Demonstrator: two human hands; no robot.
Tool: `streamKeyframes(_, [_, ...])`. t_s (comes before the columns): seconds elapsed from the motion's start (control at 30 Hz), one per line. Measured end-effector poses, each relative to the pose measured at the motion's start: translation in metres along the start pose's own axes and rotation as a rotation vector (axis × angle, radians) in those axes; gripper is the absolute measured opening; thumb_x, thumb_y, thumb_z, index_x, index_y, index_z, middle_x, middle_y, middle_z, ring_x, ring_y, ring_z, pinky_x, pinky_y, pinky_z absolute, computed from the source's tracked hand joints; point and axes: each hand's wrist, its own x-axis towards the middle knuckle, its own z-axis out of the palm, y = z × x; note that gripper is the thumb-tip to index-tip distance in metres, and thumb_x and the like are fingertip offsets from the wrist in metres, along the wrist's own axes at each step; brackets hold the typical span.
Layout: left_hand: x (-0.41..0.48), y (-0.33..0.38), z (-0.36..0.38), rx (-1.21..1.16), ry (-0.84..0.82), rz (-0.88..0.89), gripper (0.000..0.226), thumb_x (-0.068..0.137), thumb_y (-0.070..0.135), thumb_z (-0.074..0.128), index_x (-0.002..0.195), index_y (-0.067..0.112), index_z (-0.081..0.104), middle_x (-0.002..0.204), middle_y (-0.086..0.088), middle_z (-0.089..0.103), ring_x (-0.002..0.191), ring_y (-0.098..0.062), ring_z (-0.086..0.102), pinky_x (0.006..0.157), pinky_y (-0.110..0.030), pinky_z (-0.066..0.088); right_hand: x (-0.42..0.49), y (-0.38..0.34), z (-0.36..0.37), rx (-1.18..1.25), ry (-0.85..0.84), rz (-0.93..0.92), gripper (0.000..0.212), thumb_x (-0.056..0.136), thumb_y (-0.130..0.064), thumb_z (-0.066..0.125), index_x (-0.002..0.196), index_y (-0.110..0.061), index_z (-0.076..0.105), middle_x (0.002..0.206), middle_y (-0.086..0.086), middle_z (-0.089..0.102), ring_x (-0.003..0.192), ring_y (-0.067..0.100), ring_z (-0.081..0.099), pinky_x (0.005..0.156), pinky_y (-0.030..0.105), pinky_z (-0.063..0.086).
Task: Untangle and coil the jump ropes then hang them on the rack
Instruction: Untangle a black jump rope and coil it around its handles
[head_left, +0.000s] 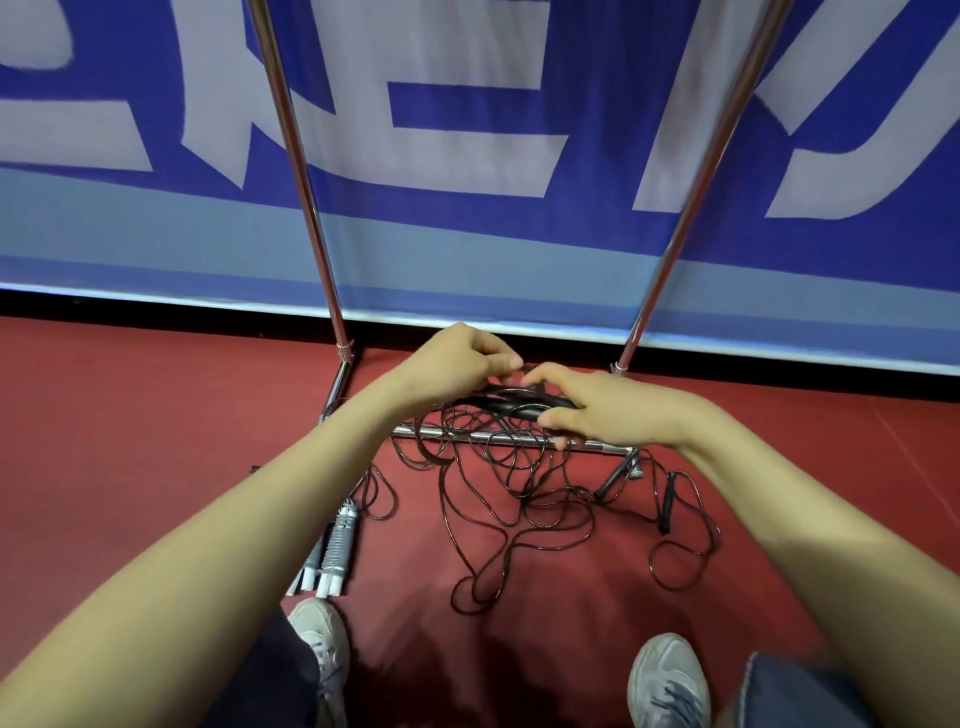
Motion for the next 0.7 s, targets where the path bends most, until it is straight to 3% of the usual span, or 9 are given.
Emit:
streamKeyframes(0.13, [0.0,-0.001,0.006,0.082,0.144,0.065,0.016,0.094,0.026,0.06,0.091,0.021,0.075,0.063,0.016,0.065,0.055,0.005,0.051,0.055,-0.011,0.038,0.002,0.002,-0.001,0.149,0.092,0.042,0.024,0.099,-0.024,0.051,0.101,-0.019,0.028,0.077,-0.001,0.069,0.062,0.011,0.053,0.059,0.026,0.04])
streamKeyframes(0.2, [-0.002,0.002,0.011,0.053,0.173,0.132,0.016,0.093,0.024,0.061,0.098,0.019,0.075,0.083,0.01,0.073,0.077,0.002,0.062,0.07,-0.01,0.042,0.007,0.005,-0.002,0.14,0.105,0.07,0.024,0.099,-0.023,0.052,0.101,-0.018,0.029,0.076,-0.002,0.068,0.065,0.012,0.054,0.062,0.027,0.042])
streamKeyframes(0.27, [-0.008,0.007,0.023,0.061,0.155,0.229,0.016,0.092,0.02,0.062,0.101,0.017,0.075,0.09,0.007,0.074,0.085,0.0,0.065,0.077,-0.013,0.046,0.012,0.006,-0.001,0.179,0.08,0.081,0.023,0.098,-0.021,0.053,0.107,-0.013,0.033,0.077,0.0,0.068,0.069,0.013,0.058,0.063,0.027,0.044])
streamKeyframes(0.37, [-0.013,0.01,0.037,0.001,0.189,0.288,0.016,0.093,0.017,0.061,0.103,0.015,0.073,0.081,0.011,0.071,0.069,0.006,0.061,0.065,-0.008,0.042,0.019,0.009,-0.003,0.392,0.128,0.03,0.026,0.095,-0.021,0.054,0.115,-0.008,0.045,0.076,0.004,0.065,0.065,0.014,0.057,0.057,0.029,0.042])
streamKeyframes(0.47, [-0.013,0.006,0.034,-0.302,0.211,0.226,0.014,0.095,0.016,0.058,0.102,0.017,0.07,0.074,0.01,0.065,0.05,0.002,0.046,0.051,-0.011,0.034,0.012,0.013,-0.015,0.59,0.252,0.029,0.018,0.097,-0.015,0.056,0.112,-0.01,0.047,0.079,0.005,0.066,0.061,0.01,0.05,0.055,0.023,0.037])
streamKeyframes(0.6, [-0.014,0.006,0.042,-0.458,0.158,0.152,0.019,0.1,0.024,0.051,0.085,0.016,0.059,0.074,0.0,0.065,0.047,-0.006,0.035,0.045,-0.018,0.028,0.009,0.016,-0.017,0.674,0.341,0.045,0.017,0.097,-0.016,0.056,0.106,-0.017,0.042,0.076,0.002,0.065,0.061,0.01,0.05,0.054,0.021,0.038])
streamKeyframes(0.7, [-0.01,0.006,0.04,-0.675,-0.025,0.001,0.02,0.099,0.021,0.051,0.091,0.008,0.064,0.07,0.003,0.059,0.048,-0.004,0.037,0.047,-0.016,0.03,0.009,0.016,-0.018,0.76,0.381,0.029,0.027,0.097,-0.015,0.056,0.114,-0.015,0.035,0.069,0.0,0.065,0.06,0.012,0.049,0.054,0.022,0.038])
